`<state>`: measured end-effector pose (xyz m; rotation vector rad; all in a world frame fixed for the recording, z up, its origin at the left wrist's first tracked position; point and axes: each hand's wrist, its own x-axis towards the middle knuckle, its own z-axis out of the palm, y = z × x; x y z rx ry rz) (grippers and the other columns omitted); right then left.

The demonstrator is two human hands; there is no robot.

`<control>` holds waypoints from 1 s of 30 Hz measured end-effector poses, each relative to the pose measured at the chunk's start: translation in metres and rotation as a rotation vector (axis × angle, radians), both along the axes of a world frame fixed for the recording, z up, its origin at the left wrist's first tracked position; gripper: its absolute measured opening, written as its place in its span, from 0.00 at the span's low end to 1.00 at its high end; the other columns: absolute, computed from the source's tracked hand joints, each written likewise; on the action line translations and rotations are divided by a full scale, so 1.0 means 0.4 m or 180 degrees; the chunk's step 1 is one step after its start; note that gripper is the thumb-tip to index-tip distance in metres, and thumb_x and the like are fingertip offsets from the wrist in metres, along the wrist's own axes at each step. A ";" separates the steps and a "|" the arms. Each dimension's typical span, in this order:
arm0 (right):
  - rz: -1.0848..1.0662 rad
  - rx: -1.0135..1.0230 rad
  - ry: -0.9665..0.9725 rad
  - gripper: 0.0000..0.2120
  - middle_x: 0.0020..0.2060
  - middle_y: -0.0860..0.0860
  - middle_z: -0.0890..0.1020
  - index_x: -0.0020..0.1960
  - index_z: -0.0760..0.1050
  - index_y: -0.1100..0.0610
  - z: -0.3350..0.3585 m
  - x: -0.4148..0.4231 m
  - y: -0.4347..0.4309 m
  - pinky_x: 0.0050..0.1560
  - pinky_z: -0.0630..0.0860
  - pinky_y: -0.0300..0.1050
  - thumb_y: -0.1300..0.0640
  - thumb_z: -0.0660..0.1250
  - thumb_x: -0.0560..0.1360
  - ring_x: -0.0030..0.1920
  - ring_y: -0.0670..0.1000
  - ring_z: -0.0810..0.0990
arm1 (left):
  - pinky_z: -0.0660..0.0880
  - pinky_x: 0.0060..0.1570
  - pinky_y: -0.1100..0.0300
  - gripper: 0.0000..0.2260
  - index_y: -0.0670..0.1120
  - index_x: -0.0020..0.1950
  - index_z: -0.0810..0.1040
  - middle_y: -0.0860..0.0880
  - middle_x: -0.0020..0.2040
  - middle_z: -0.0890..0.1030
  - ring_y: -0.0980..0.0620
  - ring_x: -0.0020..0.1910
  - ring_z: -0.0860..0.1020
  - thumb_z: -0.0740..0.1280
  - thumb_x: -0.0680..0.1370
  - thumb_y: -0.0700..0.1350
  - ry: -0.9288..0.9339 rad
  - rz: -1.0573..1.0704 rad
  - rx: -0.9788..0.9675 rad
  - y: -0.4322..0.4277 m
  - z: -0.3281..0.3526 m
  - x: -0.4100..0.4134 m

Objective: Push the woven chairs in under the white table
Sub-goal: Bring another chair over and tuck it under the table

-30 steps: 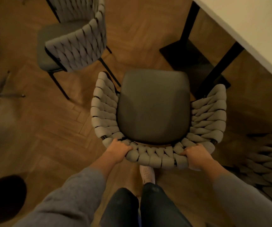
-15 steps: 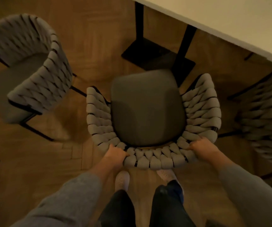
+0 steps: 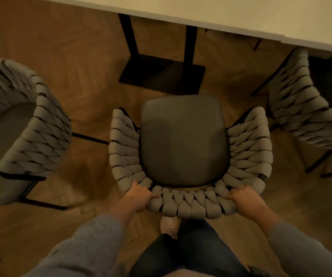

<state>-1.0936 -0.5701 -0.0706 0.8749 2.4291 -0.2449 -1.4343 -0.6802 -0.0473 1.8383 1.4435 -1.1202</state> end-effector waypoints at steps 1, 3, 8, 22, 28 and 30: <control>-0.0067 0.0056 0.0041 0.11 0.49 0.46 0.83 0.54 0.81 0.44 0.009 -0.008 0.010 0.51 0.73 0.44 0.52 0.71 0.72 0.52 0.50 0.81 | 0.55 0.71 0.38 0.25 0.60 0.78 0.56 0.45 0.72 0.70 0.41 0.71 0.66 0.58 0.83 0.44 -0.0007 -0.0030 0.0035 0.017 0.002 -0.009; -0.0103 -0.0065 -0.0125 0.14 0.55 0.47 0.81 0.60 0.78 0.44 0.005 -0.021 0.040 0.56 0.71 0.46 0.52 0.65 0.76 0.58 0.51 0.78 | 0.56 0.71 0.38 0.25 0.59 0.78 0.57 0.45 0.71 0.70 0.41 0.71 0.67 0.58 0.83 0.43 -0.0018 -0.0062 0.0081 0.059 0.007 -0.025; -0.0254 -0.0037 -0.0200 0.13 0.57 0.46 0.80 0.60 0.77 0.45 -0.022 -0.071 0.152 0.59 0.70 0.46 0.50 0.60 0.78 0.58 0.50 0.76 | 0.58 0.71 0.40 0.22 0.57 0.77 0.61 0.46 0.70 0.71 0.43 0.70 0.68 0.57 0.83 0.45 0.0097 -0.0186 0.0140 0.215 0.006 -0.089; -0.0512 -0.0013 -0.0016 0.13 0.56 0.49 0.80 0.62 0.76 0.47 -0.035 -0.226 0.611 0.56 0.68 0.45 0.52 0.61 0.78 0.58 0.53 0.76 | 0.58 0.70 0.42 0.22 0.56 0.77 0.60 0.44 0.74 0.66 0.42 0.72 0.65 0.56 0.84 0.46 0.0281 -0.0462 0.0134 0.743 0.036 -0.239; -0.0548 -0.0050 -0.0328 0.13 0.56 0.49 0.79 0.62 0.74 0.48 -0.065 -0.295 0.701 0.53 0.70 0.47 0.54 0.59 0.79 0.54 0.52 0.76 | 0.58 0.71 0.41 0.23 0.59 0.78 0.58 0.44 0.73 0.67 0.41 0.71 0.66 0.57 0.83 0.46 0.0262 -0.0650 0.0144 0.877 0.043 -0.326; -0.0574 -0.0033 -0.0388 0.14 0.55 0.49 0.79 0.63 0.74 0.49 -0.067 -0.324 0.724 0.53 0.70 0.47 0.54 0.59 0.79 0.54 0.52 0.76 | 0.57 0.71 0.40 0.23 0.58 0.78 0.58 0.45 0.73 0.68 0.41 0.72 0.66 0.57 0.83 0.45 0.0306 -0.0718 0.0142 0.911 0.037 -0.355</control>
